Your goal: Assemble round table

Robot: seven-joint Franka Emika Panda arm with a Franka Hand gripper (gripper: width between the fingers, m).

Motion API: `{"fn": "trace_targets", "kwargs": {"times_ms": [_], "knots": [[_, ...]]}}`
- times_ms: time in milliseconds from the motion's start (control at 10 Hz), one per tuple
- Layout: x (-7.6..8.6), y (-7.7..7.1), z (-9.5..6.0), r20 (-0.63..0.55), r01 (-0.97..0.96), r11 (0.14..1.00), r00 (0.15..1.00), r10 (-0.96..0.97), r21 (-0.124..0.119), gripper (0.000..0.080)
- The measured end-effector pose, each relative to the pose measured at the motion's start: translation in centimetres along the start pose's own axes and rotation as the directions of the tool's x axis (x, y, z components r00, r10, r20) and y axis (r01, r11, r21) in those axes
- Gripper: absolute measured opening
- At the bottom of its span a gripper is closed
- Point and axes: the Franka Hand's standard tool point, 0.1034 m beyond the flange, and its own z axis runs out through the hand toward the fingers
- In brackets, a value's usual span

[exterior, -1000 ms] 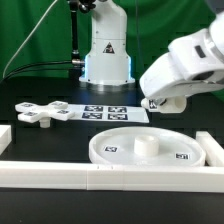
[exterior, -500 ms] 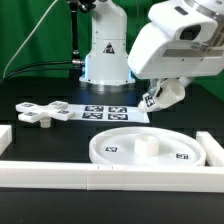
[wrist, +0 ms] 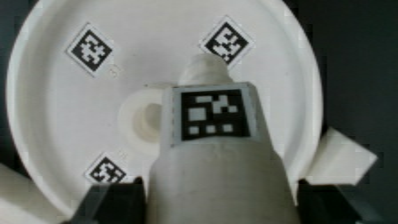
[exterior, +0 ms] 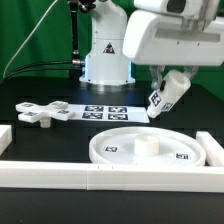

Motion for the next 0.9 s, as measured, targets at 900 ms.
{"fn": "trace_targets", "kwargs": {"times_ms": [900], "knots": [[0.6, 3.3, 0.6, -0.443, 0.041, 0.99, 0.891, -0.099, -0.137, 0.0407]]}}
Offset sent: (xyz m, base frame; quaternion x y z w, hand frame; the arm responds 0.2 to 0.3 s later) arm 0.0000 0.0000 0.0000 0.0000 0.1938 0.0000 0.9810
